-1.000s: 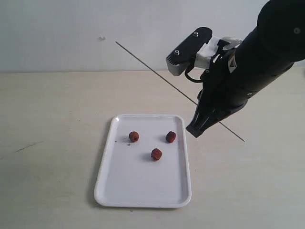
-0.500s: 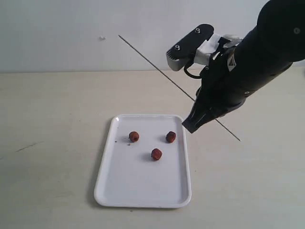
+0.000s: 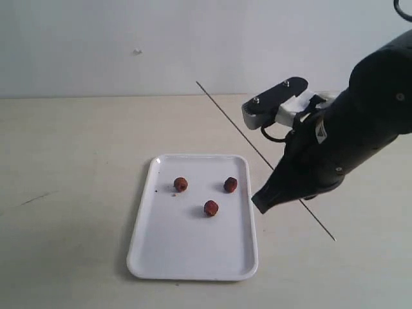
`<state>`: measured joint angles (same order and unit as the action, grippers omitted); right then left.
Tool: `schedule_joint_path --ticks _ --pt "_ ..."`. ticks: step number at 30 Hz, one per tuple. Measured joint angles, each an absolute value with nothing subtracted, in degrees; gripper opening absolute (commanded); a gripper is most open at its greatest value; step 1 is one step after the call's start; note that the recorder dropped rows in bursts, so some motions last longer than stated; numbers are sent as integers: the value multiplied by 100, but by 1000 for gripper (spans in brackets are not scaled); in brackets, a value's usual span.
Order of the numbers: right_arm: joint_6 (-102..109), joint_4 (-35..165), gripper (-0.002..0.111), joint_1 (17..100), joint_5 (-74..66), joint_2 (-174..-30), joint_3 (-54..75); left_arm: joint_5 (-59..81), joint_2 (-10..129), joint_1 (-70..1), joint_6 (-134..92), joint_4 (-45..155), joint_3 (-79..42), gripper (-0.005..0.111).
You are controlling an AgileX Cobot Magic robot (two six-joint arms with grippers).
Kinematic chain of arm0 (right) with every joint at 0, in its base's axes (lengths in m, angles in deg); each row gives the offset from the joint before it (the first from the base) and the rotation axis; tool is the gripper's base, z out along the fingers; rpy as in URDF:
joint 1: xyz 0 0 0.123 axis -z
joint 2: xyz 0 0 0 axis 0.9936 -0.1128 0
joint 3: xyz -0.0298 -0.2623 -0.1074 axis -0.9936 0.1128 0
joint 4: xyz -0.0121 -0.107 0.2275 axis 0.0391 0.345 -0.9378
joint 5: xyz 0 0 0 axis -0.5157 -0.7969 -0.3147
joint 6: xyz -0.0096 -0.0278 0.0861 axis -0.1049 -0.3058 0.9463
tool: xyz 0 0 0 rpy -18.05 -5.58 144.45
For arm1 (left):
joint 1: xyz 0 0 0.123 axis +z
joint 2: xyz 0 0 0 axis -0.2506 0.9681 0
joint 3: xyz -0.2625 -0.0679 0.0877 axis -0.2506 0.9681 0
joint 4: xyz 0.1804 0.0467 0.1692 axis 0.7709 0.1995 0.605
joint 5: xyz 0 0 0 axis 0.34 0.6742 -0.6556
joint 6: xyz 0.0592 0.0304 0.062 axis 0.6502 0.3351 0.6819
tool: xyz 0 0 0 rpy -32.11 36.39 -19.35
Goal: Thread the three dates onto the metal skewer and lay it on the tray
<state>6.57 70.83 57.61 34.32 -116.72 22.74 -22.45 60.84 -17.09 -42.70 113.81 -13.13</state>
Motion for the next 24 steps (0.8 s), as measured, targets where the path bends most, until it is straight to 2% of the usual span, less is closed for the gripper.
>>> schedule_joint_path --ticks 6,9,12,18,24 --pt "717 6993 0 5761 3238 -11672 2920 -1162 7146 -1797 -4657 13135 -2449 58" --pt "743 6954 0 5761 3083 -11672 3170 -550 7403 -2147 -4810 14638 -2601 58" --pt "743 6942 0 5761 2987 -11672 3336 97 7658 -2535 -4924 15317 -2626 58" --pt "743 6942 0 5761 2844 -11672 3426 991 8099 -3134 -4947 15567 -2734 58" --pt "743 6942 0 5761 2783 -11672 3426 3315 8798 -3582 -4887 14908 -3290 58"
